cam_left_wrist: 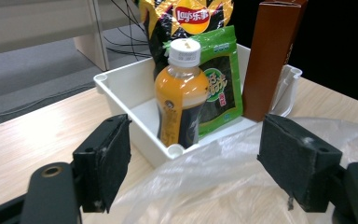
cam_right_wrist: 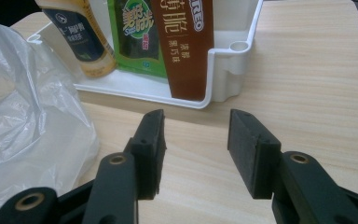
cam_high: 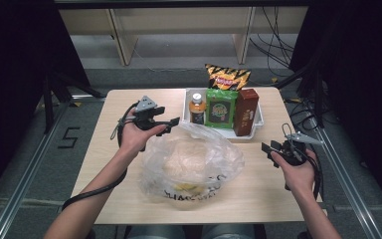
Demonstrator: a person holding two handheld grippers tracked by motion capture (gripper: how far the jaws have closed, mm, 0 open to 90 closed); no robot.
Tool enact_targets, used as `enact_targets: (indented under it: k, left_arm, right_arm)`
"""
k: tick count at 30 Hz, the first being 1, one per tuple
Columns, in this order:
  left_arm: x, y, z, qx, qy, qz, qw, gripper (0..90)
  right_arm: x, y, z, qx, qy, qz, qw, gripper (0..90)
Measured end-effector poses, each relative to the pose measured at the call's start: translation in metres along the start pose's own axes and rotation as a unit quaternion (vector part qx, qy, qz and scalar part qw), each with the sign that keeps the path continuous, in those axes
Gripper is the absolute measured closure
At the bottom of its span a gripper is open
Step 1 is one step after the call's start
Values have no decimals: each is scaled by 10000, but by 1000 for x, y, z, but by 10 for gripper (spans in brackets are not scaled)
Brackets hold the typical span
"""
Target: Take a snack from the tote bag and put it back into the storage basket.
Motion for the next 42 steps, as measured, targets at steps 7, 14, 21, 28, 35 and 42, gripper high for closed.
enact_targets:
  k: [7, 14, 21, 28, 35, 42]
  left_arm:
    - [14, -7, 26, -93, -15, 6, 10000, 241]
    - [30, -10, 49, -177, -4, 68, 9998, 243]
    - [48, -9, 71, -283, 96, 134, 9995, 249]
    - [67, -13, 95, -443, 116, 293, 9985, 251]
    - [93, -9, 116, -578, 235, 426, 9971, 256]
    - [108, -10, 136, -760, 344, 624, 9946, 256]
  right_arm:
    - [0, 1, 0, 24, 40, 13, 10000, 563]
    - [-1, 1, 0, 23, 55, 31, 10000, 560]
    - [0, -2, 3, 52, -54, -181, 9998, 556]
    - [0, -3, 4, 48, -75, -251, 9996, 553]
    - [0, -1, 3, 53, -16, -145, 9999, 551]
    - [0, 1, 2, 58, 6, -29, 10000, 550]
Point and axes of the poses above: each handheld gripper's, and its own axes: z roughly backward along the jaws, x roughly out of its underside, y roughly to its right, the point moved 3 cm from there along -z, roughly forward along the jaws, and after that the axes turned 4 degrees about x, right-handed, at the moved point
